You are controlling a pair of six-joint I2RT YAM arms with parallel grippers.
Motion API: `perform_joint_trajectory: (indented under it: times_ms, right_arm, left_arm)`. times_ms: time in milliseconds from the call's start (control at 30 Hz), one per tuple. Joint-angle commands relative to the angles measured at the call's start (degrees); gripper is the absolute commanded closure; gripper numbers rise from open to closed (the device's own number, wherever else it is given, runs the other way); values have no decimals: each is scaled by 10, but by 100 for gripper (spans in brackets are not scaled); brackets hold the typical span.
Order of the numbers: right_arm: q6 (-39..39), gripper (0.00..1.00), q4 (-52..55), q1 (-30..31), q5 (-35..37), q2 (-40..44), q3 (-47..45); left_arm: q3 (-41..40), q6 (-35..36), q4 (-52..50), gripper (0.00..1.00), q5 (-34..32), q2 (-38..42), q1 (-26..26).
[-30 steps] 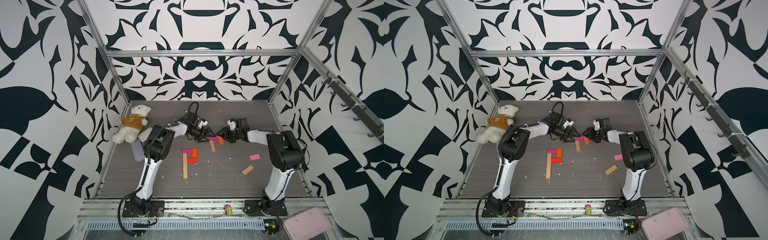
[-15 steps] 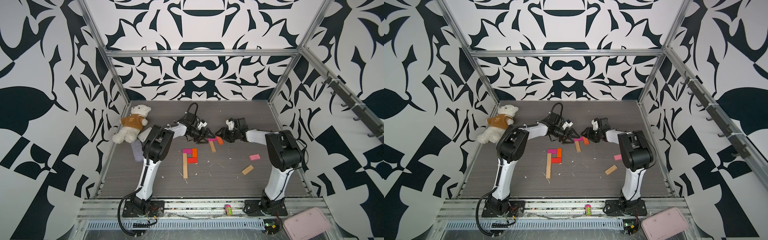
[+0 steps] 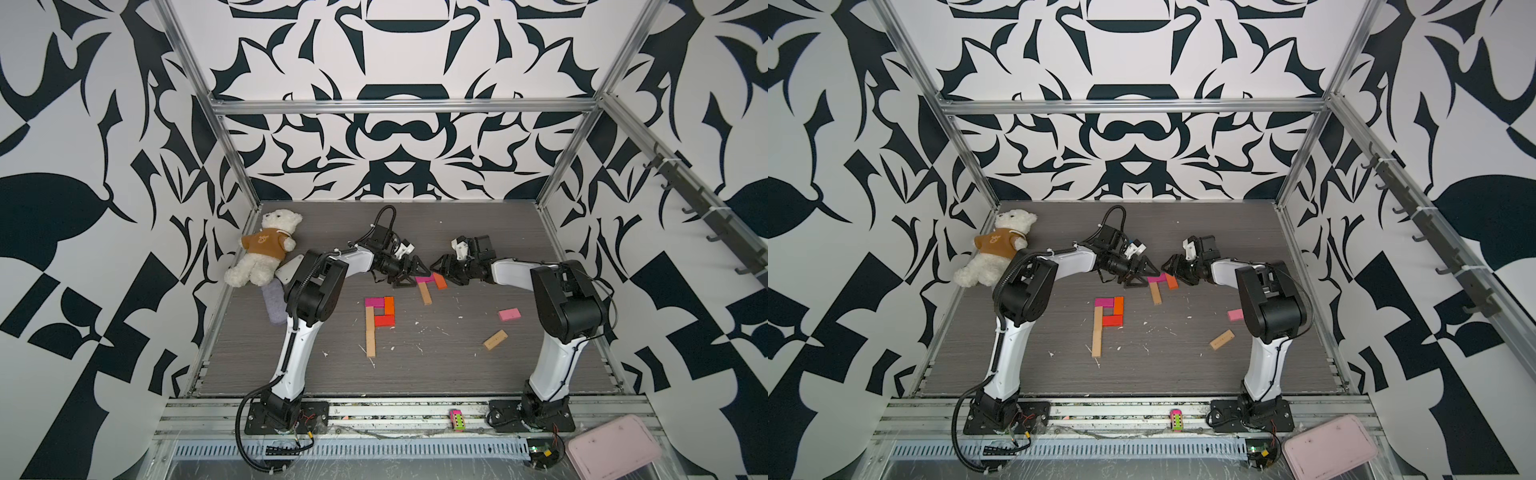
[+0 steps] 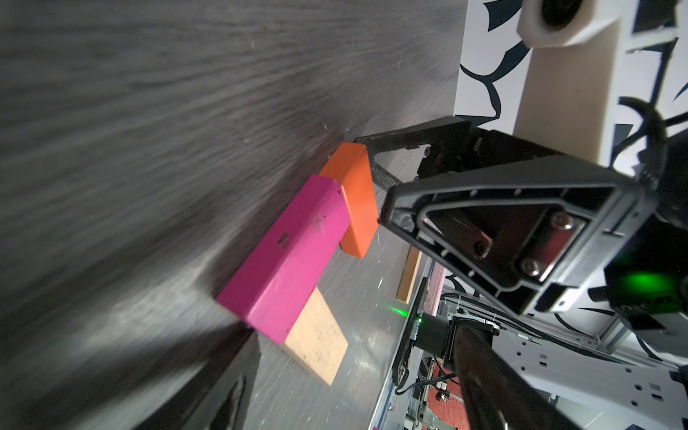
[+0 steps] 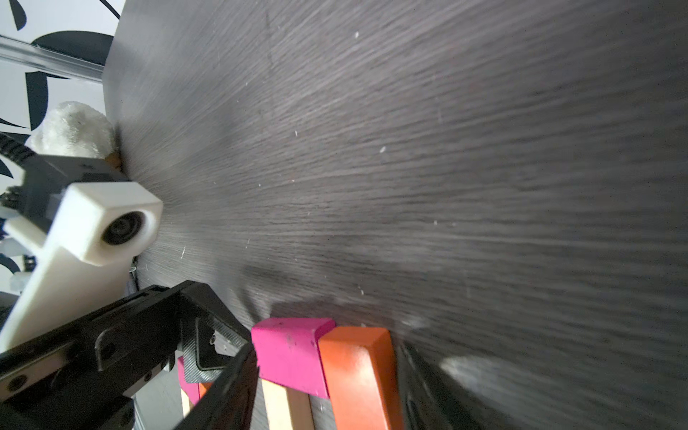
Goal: Assemble the letter p with building blocks
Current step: Adjust the building block at the center of the board.
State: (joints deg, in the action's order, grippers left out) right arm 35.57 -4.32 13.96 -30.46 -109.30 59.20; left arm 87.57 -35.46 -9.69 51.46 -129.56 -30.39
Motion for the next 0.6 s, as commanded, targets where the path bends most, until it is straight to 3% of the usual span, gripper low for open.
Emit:
perform_joint_trajectory:
  times_ms: [0, 567]
  right_arm:
    - [-3, 35, 72, 12, 26, -11, -13]
    - [5, 30, 83, -8, 13, -3, 3]
  left_arm:
    - [-13, -2, -12, 14, -44, 5, 2]
    - [7, -17, -42, 8, -85, 60, 35]
